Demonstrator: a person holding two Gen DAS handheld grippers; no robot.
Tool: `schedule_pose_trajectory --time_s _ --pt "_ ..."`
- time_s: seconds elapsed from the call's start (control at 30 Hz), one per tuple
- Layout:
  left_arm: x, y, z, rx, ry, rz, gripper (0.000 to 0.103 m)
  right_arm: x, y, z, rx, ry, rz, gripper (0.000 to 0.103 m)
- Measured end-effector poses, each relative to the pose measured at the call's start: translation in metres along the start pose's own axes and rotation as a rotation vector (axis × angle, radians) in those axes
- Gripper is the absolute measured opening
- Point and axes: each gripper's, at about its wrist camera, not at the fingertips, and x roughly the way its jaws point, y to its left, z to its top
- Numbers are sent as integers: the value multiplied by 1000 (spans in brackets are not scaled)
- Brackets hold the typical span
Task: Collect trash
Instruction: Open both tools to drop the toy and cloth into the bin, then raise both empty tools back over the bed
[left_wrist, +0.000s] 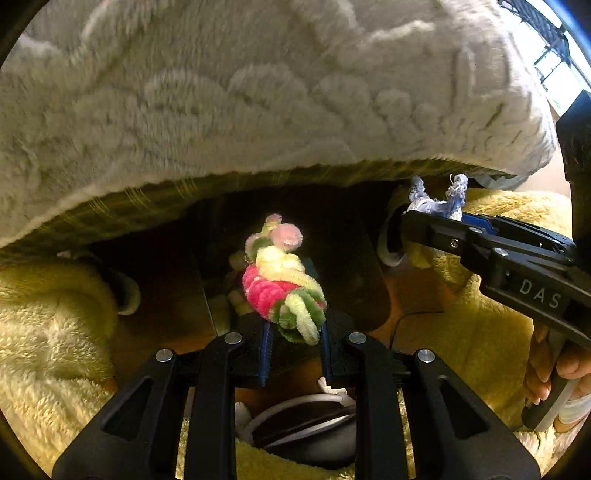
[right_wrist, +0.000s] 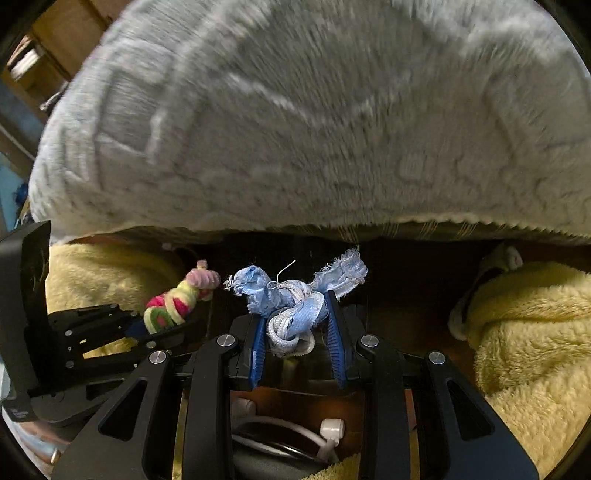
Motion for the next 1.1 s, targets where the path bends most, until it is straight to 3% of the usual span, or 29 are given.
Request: schedule_pose_trajectory --time_s 0.2,0.27,0.43,0.53,0.67,0.8,1.1 --pt "9 2 -2 -1 25 -3 26 11 5 8 9 28 5 40" --pt "12 4 -6 -2 24 4 30 13 4 10 19 20 6 60" --pt "-1 8 -4 -13 -4 26 40 -2 1 16 33 -27 -2 66" --pt "-21 10 -1 -6 -52 47 53 -21 1 20 33 -85 -13 80" --pt "-57 8 3 11 -145 77 78 -52 -2 26 13 -173 -47 99" --pt "-94 3 10 35 -232 130 89 -76 4 34 -21 -235 -94 99" --pt "-172 11 53 61 -417 191 95 -138 15 85 -93 -404 -138 99"
